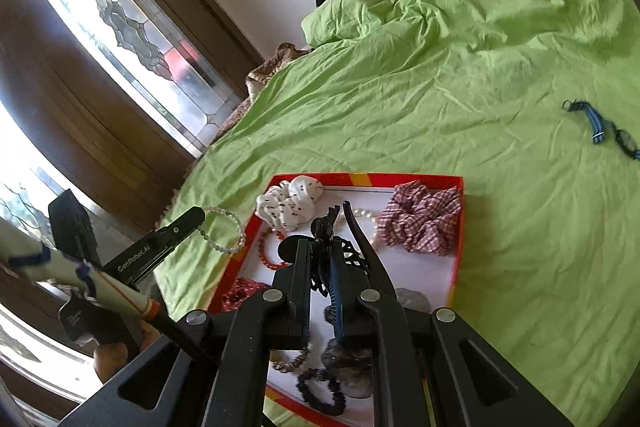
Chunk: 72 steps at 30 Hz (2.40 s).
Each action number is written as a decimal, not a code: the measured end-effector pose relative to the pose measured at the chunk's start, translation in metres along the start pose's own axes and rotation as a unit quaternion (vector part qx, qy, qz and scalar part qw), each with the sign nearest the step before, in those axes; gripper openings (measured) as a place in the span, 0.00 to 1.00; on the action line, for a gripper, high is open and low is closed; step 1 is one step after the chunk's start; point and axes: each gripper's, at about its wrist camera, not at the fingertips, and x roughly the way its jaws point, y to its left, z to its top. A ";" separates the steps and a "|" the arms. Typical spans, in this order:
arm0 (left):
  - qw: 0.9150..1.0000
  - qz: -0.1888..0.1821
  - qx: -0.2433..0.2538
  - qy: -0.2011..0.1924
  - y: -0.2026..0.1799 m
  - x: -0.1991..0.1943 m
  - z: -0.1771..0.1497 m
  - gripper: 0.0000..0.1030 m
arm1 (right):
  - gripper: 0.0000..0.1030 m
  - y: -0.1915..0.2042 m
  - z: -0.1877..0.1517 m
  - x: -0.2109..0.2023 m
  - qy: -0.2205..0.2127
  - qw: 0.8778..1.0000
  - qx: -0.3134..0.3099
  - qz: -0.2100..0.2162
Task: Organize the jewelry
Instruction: 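Carry the jade bracelet and hair clips to the tray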
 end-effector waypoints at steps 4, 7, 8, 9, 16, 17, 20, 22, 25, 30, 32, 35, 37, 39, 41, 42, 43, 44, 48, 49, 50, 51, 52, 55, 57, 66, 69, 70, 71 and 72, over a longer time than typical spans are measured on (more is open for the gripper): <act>0.999 -0.030 -0.019 0.004 0.006 0.001 0.002 0.05 | 0.09 -0.005 0.000 0.006 0.008 0.999 0.030 0.041; 0.998 -0.064 -0.021 0.010 0.001 0.002 0.000 0.05 | 0.09 -0.012 0.002 0.010 0.012 0.995 0.063 0.082; 0.997 -0.070 -0.017 0.011 -0.002 0.003 0.000 0.05 | 0.09 -0.014 0.003 0.011 0.013 0.993 0.073 0.094; 0.997 -0.075 -0.013 0.012 -0.005 0.004 -0.001 0.05 | 0.09 -0.017 0.003 0.013 0.014 0.990 0.086 0.107; 0.997 -0.075 0.005 0.029 -0.018 0.016 -0.008 0.05 | 0.09 -0.037 0.005 0.031 0.017 0.971 0.160 0.176; 0.997 -0.071 0.008 0.031 -0.019 0.018 -0.009 0.05 | 0.09 -0.040 0.004 0.035 0.019 0.969 0.168 0.180; 0.997 -0.055 0.023 0.040 -0.024 0.028 -0.013 0.05 | 0.09 -0.051 -0.002 0.052 0.033 0.961 0.195 0.194; 0.997 -0.047 0.033 0.051 -0.028 0.034 -0.015 0.05 | 0.09 -0.059 -0.008 0.060 0.042 0.957 0.208 0.196; 0.996 -0.041 0.046 0.069 -0.034 0.045 -0.021 0.05 | 0.09 -0.074 -0.017 0.070 0.052 0.953 0.227 0.194; 0.993 -0.017 0.075 0.094 -0.046 0.061 -0.030 0.05 | 0.09 -0.085 -0.018 0.065 0.046 0.957 0.225 0.179; 0.991 -0.007 0.085 0.104 -0.049 0.068 -0.035 0.05 | 0.10 -0.084 -0.017 0.062 0.044 0.963 0.210 0.162; 0.988 0.015 0.101 0.113 -0.053 0.076 -0.041 0.05 | 0.13 -0.077 -0.018 0.058 0.042 0.977 0.172 0.119; 0.986 0.028 0.108 0.121 -0.054 0.081 -0.044 0.05 | 0.14 -0.075 -0.020 0.059 0.042 0.981 0.156 0.104; 0.985 0.038 0.111 0.131 -0.054 0.086 -0.047 0.05 | 0.15 -0.073 -0.022 0.062 0.044 0.985 0.141 0.091; 0.983 0.051 0.115 0.132 -0.053 0.089 -0.049 0.05 | 0.16 -0.068 -0.025 0.066 0.049 0.987 0.129 0.079; 0.983 0.057 0.116 0.131 -0.053 0.089 -0.049 0.05 | 0.16 -0.066 -0.025 0.070 0.053 0.988 0.124 0.074; 0.983 0.059 0.116 0.130 -0.052 0.089 -0.049 0.05 | 0.16 -0.064 -0.026 0.072 0.055 0.989 0.120 0.071; 0.983 0.060 0.114 0.129 -0.051 0.089 -0.048 0.05 | 0.16 -0.062 -0.027 0.074 0.056 0.989 0.116 0.067; 0.984 0.056 0.114 0.123 -0.051 0.085 -0.047 0.05 | 0.20 -0.051 -0.023 0.078 0.054 0.994 0.088 0.042; 0.984 0.055 0.115 0.121 -0.052 0.084 -0.046 0.05 | 0.21 -0.050 -0.022 0.078 0.053 0.995 0.082 0.034; 0.985 0.053 0.116 0.120 -0.053 0.083 -0.046 0.05 | 0.24 -0.050 -0.021 0.077 0.050 0.995 0.079 0.028; 0.985 0.051 0.117 0.119 -0.053 0.082 -0.046 0.05 | 0.26 -0.049 -0.020 0.077 0.048 0.995 0.078 0.026; 0.985 0.047 0.117 0.117 -0.054 0.081 -0.045 0.05 | 0.26 -0.050 -0.020 0.077 0.047 0.996 0.078 0.024; 0.986 0.037 0.116 0.118 -0.055 0.079 -0.044 0.16 | 0.34 -0.052 -0.017 0.072 0.043 0.995 0.083 0.024; 0.988 0.023 0.109 0.110 -0.054 0.073 -0.042 0.45 | 0.38 -0.054 -0.015 0.067 0.035 0.995 0.091 0.025; 0.991 0.007 0.104 0.081 -0.055 0.058 -0.038 0.57 | 0.44 -0.049 -0.009 0.035 0.005 0.994 0.099 0.034; 0.991 0.017 0.110 0.077 -0.056 0.056 -0.039 0.58 | 0.46 -0.046 -0.010 0.025 0.000 0.995 0.095 0.029; 0.991 0.019 0.110 0.075 -0.056 0.055 -0.039 0.58 | 0.47 -0.045 -0.011 0.022 -0.001 0.995 0.093 0.027; 0.991 0.021 0.110 0.073 -0.056 0.054 -0.039 0.58 | 0.47 -0.044 -0.012 0.020 -0.002 0.995 0.092 0.025; 0.991 0.021 0.110 0.070 -0.055 0.052 -0.039 0.59 | 0.48 -0.043 -0.013 0.017 -0.004 0.996 0.089 0.022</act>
